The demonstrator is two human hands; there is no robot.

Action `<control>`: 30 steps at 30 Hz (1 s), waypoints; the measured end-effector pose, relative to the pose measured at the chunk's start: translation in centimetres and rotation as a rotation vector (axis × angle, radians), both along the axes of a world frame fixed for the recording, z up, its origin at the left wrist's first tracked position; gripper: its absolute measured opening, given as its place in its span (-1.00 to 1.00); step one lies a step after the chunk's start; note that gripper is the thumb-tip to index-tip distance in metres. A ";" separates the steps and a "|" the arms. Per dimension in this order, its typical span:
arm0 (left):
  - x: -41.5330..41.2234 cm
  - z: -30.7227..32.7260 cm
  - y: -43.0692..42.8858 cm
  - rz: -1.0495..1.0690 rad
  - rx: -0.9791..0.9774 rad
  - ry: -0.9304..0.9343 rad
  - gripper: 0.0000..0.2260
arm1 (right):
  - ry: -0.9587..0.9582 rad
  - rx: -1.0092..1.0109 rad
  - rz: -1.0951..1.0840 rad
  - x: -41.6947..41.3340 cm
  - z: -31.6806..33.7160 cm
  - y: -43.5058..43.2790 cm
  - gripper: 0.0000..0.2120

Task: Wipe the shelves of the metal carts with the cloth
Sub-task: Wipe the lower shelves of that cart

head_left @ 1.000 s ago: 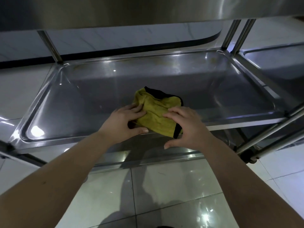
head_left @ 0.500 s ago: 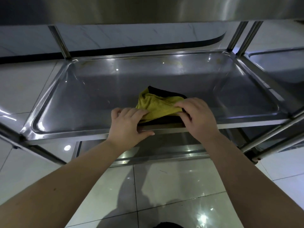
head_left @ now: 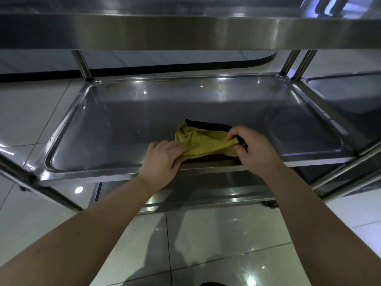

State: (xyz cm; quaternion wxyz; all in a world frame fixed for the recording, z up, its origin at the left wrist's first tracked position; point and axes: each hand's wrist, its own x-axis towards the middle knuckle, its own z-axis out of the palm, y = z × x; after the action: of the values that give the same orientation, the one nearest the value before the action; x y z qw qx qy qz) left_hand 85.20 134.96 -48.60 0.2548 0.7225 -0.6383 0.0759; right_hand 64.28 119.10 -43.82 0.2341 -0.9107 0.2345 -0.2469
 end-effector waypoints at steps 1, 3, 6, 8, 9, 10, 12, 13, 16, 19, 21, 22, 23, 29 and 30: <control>0.1 -0.2 0.4 -0.029 -0.032 -0.042 -0.83 | 0.017 -0.037 0.037 -0.4 -0.5 0.2 -0.69; 0.3 -0.4 1.4 -0.078 -0.064 -0.115 -0.77 | 0.081 -0.118 0.150 -1.0 -1.1 0.6 -0.62; 0.4 -0.7 2.7 -0.117 -0.103 -0.211 -0.78 | 0.198 -0.254 0.203 -1.5 -2.2 1.3 -0.63; 0.1 -1.0 3.2 -0.130 -0.143 -0.253 -0.80 | 0.238 -0.348 0.128 -1.5 -3.2 2.5 -0.64; -0.2 -1.1 3.3 -0.129 -0.163 -0.254 -0.81 | 0.231 -0.388 0.094 -1.4 -3.6 3.2 -0.65; -0.4 -1.0 3.4 -0.124 -0.181 -0.245 -0.81 | 0.203 -0.415 0.070 -1.4 -3.9 3.7 -0.68; -0.4 -0.3 3.5 -0.112 -0.223 -0.212 -0.81 | 0.108 -0.430 0.031 -1.3 -3.7 4.2 -0.72; -0.3 0.4 3.5 -0.107 -0.244 -0.201 -0.82 | 0.059 -0.429 0.015 -1.4 -3.2 4.1 -0.73; 0.5 3.4 3.2 -0.087 -0.290 -0.197 -0.82 | -0.028 -0.468 0.000 -1.1 -0.5 3.4 -0.73; 1.4 6.9 2.9 -0.045 -0.295 -0.233 -0.82 | -0.073 -0.503 -0.009 0.2 2.6 3.2 -0.72; 1.8 9.3 2.8 -0.017 -0.311 -0.244 -0.83 | -0.097 -0.505 -0.003 1.3 4.6 3.3 -0.71; 2.0 10.5 2.9 -0.007 -0.325 -0.245 -0.84 | -0.111 -0.508 -0.001 1.8 5.5 3.4 -0.72; 2.1 11.6 3.1 -0.001 -0.336 -0.246 -0.85 | -0.121 -0.515 0.001 2.1 6.3 3.5 -0.73; 2.3 15.0 5.9 -0.039 -0.386 -0.248 -0.84 | -0.261 -0.498 0.070 1.6 8.1 5.1 -0.80; 2.0 14.8 6.4 -0.058 -0.385 -0.217 -0.83 | -0.280 -0.488 0.074 1.3 7.9 5.5 -0.81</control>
State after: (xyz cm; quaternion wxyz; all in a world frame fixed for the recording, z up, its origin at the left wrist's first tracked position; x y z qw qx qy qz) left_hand 87.16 141.40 -33.78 0.3198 0.6295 -0.6562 0.2662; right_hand 65.62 124.59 -35.88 0.0470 -0.9050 0.0999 -0.4108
